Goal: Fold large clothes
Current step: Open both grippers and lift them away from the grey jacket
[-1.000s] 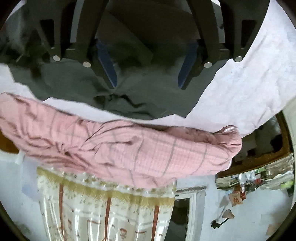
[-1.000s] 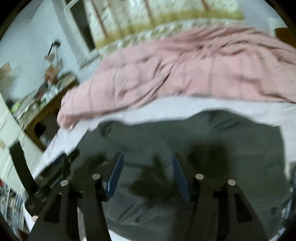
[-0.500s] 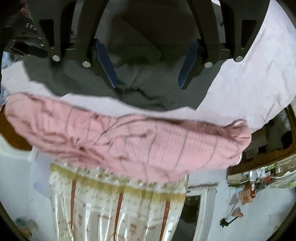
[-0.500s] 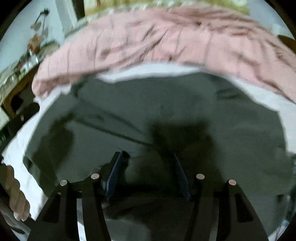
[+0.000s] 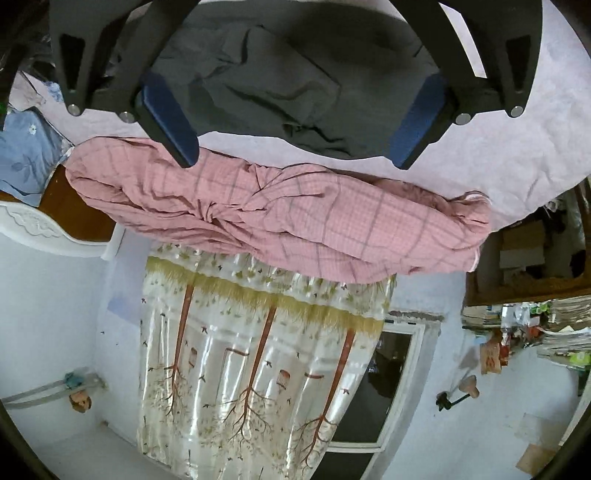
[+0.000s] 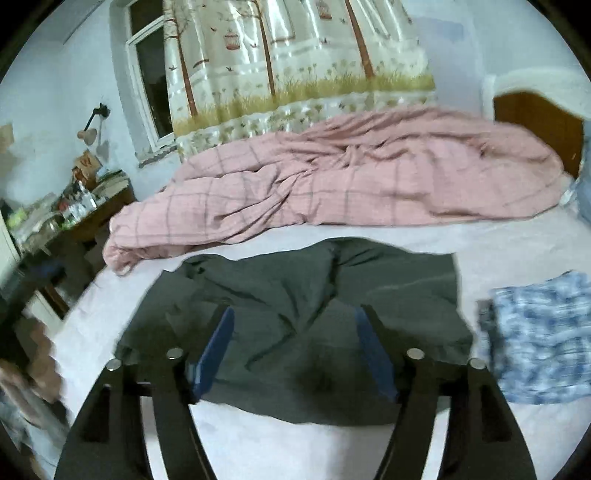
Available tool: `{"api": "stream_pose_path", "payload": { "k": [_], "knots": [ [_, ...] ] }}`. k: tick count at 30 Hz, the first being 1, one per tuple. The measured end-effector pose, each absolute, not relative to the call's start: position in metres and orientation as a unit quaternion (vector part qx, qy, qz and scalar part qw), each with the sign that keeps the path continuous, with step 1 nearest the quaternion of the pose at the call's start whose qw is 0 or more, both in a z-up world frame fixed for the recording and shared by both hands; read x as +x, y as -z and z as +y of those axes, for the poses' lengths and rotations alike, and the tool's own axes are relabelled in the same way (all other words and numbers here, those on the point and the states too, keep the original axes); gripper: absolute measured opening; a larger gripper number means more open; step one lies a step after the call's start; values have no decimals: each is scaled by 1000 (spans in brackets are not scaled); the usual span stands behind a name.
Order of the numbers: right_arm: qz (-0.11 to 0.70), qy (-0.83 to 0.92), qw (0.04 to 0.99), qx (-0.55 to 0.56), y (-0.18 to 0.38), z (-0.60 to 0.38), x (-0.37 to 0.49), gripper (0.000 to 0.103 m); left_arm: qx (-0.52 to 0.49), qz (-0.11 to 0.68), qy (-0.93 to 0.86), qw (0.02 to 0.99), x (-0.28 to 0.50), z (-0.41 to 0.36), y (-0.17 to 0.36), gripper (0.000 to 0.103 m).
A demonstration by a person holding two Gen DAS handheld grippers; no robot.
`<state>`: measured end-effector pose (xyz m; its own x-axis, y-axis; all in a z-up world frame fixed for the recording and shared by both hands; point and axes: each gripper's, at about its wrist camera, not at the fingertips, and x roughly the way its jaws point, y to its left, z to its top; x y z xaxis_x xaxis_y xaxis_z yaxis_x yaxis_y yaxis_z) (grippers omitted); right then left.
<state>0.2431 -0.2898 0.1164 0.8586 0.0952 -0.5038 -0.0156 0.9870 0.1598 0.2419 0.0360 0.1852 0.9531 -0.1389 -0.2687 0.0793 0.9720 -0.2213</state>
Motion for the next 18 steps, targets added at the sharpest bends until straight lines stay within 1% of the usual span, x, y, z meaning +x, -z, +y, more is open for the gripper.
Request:
{"api": "stream_pose_path", "payload": {
  "k": [2,5,8,11,14,18],
  "knots": [
    [255,-9,964,74,-103,-301,231,88,-96,143,56,983,232,34,-181,103],
    [247,-14,962,117,-77,-323,220,90,-69,134,31,988,218,32,-159,103],
    [244,-15,957,157,-49,-339,230,90,-88,128,-4,988,214,53,-124,103],
    [275,44,949,149,-32,-343,243,91,-141,194,-2,971,243,79,-95,103],
    [287,28,942,175,-24,-346,243,91,-190,250,23,949,267,99,-73,102],
    [361,48,906,216,-4,-352,253,90,-247,324,28,913,287,113,-39,102]
  ]
}}
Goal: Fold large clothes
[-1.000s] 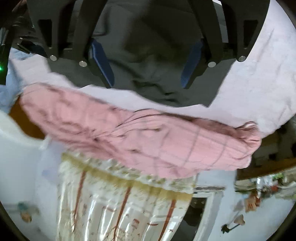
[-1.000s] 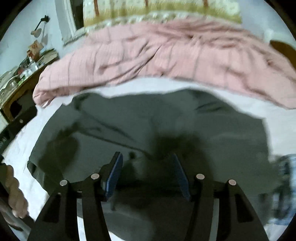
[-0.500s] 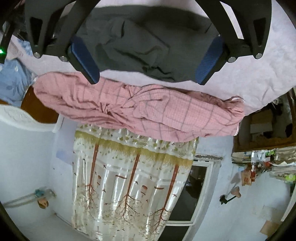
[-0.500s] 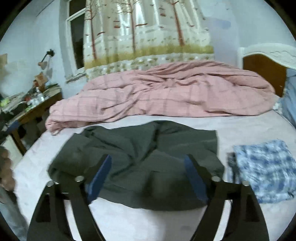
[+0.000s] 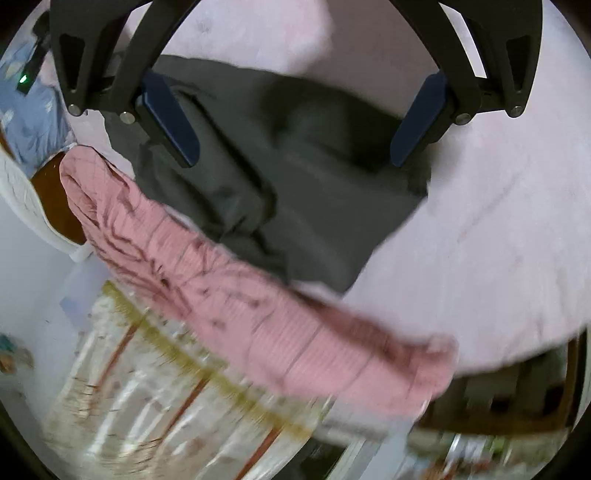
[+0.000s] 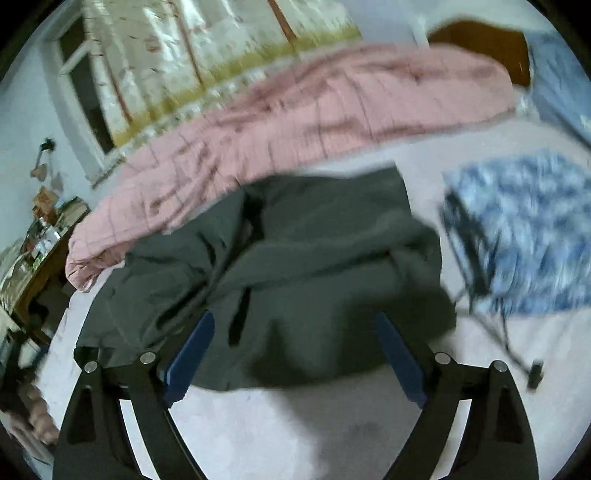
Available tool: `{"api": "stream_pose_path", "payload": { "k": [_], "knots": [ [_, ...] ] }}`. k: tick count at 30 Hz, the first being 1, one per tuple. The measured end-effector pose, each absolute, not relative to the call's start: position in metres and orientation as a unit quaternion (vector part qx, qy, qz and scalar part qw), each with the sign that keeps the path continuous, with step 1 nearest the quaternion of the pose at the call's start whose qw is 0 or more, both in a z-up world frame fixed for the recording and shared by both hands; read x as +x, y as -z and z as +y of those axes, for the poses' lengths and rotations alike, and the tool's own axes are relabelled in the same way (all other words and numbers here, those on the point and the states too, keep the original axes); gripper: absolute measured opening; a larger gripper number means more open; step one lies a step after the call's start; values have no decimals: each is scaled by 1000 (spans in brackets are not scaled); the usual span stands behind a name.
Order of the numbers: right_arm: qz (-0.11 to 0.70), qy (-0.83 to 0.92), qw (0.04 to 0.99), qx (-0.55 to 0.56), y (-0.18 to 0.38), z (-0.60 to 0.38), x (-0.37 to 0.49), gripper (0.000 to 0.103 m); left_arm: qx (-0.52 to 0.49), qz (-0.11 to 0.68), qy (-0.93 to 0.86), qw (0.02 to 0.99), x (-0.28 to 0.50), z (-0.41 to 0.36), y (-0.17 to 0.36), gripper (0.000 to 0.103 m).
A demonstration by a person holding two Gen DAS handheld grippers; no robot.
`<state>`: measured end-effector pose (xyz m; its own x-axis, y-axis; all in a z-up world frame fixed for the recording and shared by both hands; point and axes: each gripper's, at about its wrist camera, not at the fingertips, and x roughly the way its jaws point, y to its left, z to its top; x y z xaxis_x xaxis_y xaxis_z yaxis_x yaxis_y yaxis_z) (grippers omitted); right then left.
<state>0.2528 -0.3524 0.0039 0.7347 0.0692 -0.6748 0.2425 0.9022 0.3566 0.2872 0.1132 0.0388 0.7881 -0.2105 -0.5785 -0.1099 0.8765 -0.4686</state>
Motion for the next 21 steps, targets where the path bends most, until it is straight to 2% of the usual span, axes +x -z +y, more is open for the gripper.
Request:
{"api": "stream_pose_path", "payload": {
  "k": [2,4,9,12,14,15,17,19,21],
  "knots": [
    [391,74,892,212,2,-349,251,91,-247,349,5,904,292,115,-26,102],
    [377,74,897,220,3,-344,244,91,-252,364,-3,897,294,115,-16,102],
    [412,26,863,291,36,-347,260,91,-225,428,-30,875,303,109,9,102],
    [375,23,868,326,51,-358,269,90,-175,420,-68,888,305,109,9,102],
    [339,37,879,332,50,-363,268,90,-204,426,-59,879,308,118,19,102],
    [331,62,882,330,51,-368,267,89,-228,430,-50,872,310,124,26,102],
    [318,88,878,347,54,-377,265,80,-246,403,-45,880,309,132,27,102],
    [301,103,878,358,53,-385,261,80,-255,391,-29,884,311,136,29,98],
    [303,115,877,356,53,-387,262,75,-282,387,-13,878,313,142,35,96]
  ]
}}
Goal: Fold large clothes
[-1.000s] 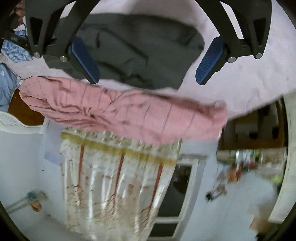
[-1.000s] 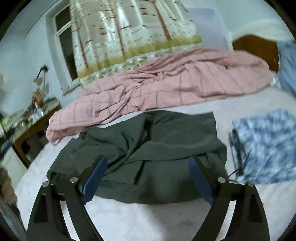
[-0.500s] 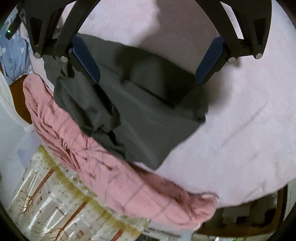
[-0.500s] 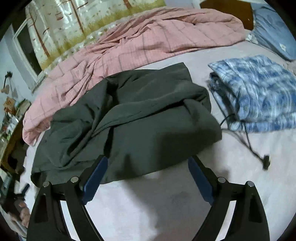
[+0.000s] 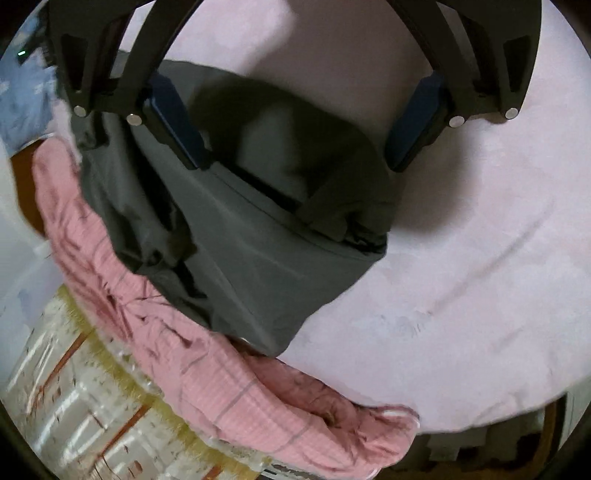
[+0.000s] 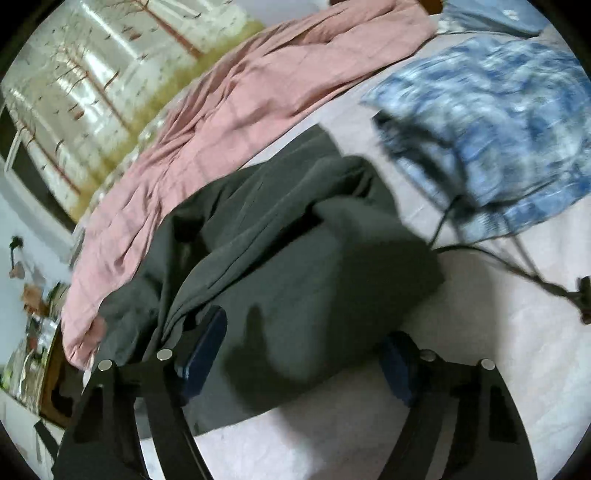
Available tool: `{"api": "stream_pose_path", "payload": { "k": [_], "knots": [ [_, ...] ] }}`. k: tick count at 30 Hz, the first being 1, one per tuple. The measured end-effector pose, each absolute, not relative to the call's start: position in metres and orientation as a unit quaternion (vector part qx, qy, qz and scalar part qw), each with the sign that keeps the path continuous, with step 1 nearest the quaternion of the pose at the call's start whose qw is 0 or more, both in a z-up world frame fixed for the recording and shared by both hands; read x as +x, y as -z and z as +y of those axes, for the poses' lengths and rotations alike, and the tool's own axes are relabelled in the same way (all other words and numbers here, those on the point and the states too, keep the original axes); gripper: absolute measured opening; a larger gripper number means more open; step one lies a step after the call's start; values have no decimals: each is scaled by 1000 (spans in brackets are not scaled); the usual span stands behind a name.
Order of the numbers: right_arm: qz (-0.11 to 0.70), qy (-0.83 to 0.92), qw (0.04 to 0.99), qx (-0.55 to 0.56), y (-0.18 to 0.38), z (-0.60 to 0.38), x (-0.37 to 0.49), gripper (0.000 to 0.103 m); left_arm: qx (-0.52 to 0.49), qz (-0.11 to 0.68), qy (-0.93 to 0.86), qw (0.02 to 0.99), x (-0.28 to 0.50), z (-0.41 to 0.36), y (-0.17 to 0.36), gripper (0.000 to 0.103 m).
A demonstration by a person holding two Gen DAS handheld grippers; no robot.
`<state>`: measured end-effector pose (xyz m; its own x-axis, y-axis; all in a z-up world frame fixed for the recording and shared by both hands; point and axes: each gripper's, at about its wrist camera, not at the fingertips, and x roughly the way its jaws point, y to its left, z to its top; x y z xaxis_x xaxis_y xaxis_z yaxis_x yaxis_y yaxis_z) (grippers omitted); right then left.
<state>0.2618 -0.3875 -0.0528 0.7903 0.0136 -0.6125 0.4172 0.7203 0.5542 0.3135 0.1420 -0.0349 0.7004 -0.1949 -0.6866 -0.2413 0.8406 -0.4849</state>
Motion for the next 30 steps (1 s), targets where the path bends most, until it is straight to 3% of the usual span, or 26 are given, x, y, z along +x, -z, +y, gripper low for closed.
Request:
{"api": "stream_pose_path", "payload": {
  "k": [2,4,8,12,13,14,15,16,25,30],
  "knots": [
    [309,124,876,349,53,-388,264,52,-291,382,-10,877,316,145,37,86],
    [335,106,870,345,57,-389,272,37,-295,384,1,875,317,145,38,65],
    [360,40,869,336,60,-380,277,36,-283,398,14,872,321,136,37,59],
    [368,29,882,295,57,-357,287,36,-221,413,10,884,318,106,34,70],
    [363,35,886,286,55,-355,284,27,-217,409,5,886,314,102,32,66],
    [353,43,891,282,52,-354,280,16,-206,403,-6,892,313,99,30,54],
    [343,35,894,287,50,-356,276,14,-198,401,-18,894,314,97,30,19],
    [333,30,896,292,47,-358,274,11,-209,401,-5,892,317,99,32,6],
    [253,4,935,249,7,-353,233,7,-251,326,26,911,269,112,-8,2],
    [231,15,951,203,-13,-341,171,7,-240,318,31,917,192,110,-19,2]
  ]
}}
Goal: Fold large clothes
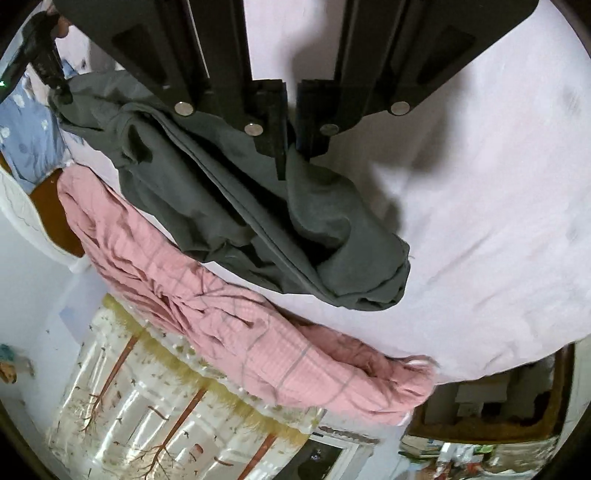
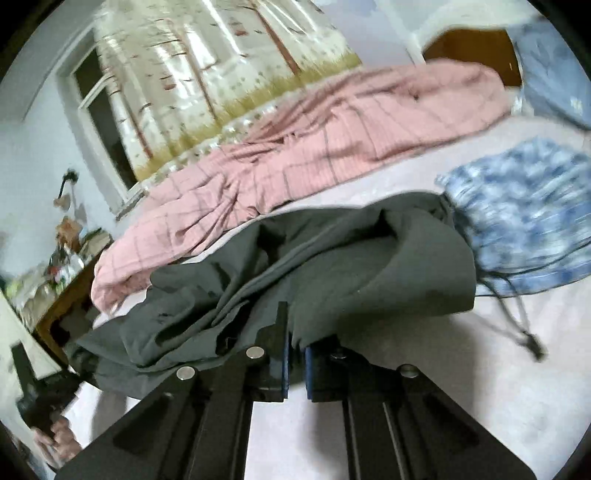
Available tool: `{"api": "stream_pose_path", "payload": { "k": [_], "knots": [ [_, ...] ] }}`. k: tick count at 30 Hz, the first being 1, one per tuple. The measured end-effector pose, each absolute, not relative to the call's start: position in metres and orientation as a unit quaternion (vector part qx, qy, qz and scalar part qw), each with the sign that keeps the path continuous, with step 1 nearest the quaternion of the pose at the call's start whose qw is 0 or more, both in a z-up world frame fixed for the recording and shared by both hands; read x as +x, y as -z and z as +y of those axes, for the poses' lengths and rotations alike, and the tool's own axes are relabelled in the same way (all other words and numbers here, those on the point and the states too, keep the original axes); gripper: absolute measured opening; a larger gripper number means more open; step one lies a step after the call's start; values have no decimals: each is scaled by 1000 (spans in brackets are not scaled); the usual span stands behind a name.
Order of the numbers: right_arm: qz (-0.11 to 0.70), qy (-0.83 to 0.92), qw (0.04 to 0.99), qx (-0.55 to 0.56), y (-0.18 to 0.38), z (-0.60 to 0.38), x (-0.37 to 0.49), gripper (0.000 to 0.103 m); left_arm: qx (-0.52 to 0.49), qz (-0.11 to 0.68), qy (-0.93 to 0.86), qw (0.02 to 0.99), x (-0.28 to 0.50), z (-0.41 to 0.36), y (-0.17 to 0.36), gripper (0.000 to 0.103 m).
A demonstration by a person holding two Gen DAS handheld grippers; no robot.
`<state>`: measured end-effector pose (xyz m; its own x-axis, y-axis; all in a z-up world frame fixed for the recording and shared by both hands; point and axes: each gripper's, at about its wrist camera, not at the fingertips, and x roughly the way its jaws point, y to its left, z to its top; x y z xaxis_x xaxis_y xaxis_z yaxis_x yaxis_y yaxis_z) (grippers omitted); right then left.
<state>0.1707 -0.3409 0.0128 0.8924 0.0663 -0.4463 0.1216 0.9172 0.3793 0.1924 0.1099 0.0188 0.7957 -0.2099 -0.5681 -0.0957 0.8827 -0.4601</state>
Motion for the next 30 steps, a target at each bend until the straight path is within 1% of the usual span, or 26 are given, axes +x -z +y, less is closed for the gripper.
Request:
{"api": "stream_pose_path", "payload": {
  "k": [2,4,5,6,7,8,9,10,11,12,13,14,15,16,18,20,22,23,25,28,29,30],
  "knots": [
    [227,33,958,174,-18,-330,131,7,-248,323,27,913,148,113,-17,2],
    [237,26,956,170,-20,-327,97,7,-190,329,16,925,122,100,-17,4],
    [249,19,955,163,-17,-325,82,7,-140,336,11,931,115,90,-14,6],
    [270,18,951,147,-11,-323,74,7,-92,342,4,935,110,81,-8,14],
    [288,20,948,135,-5,-324,71,8,-52,349,-16,936,105,74,0,27],
    [307,26,943,124,6,-325,70,11,-29,357,-30,933,100,69,8,34],
    [321,31,939,120,13,-327,69,13,-17,362,-29,932,93,66,13,44],
    [340,35,932,119,20,-328,69,19,-8,357,-24,934,82,62,17,51],
    [349,35,929,121,24,-328,63,24,0,349,-25,937,74,58,17,54],
    [349,31,929,117,26,-326,57,28,15,336,-29,941,60,54,17,60],
    [349,28,930,109,27,-324,52,42,30,324,-28,945,49,49,16,67],
    [346,26,933,96,28,-319,42,59,47,314,-24,948,39,44,16,68],
    [345,22,935,82,28,-313,33,64,62,308,-20,949,30,38,16,69],
    [344,14,937,62,28,-306,24,67,76,305,-8,949,24,32,16,69],
    [349,-4,937,21,27,-291,6,67,111,310,19,944,24,18,15,69],
    [355,-32,934,-22,23,-273,-1,68,166,318,28,933,36,1,12,69],
    [355,-56,929,-85,16,-253,2,68,198,340,60,917,54,-9,9,70],
    [360,-59,922,-127,14,-242,8,70,205,358,82,907,66,-13,10,70],
    [382,-56,902,-195,13,-227,25,71,226,375,89,895,85,-20,12,70],
    [407,-37,883,-232,18,-223,51,71,254,363,78,893,104,-23,18,70],
    [414,-32,879,-234,21,-224,60,71,259,360,71,893,111,-22,21,72],
    [417,-30,878,-233,23,-227,68,71,258,357,70,895,116,-20,26,77]
  ]
}}
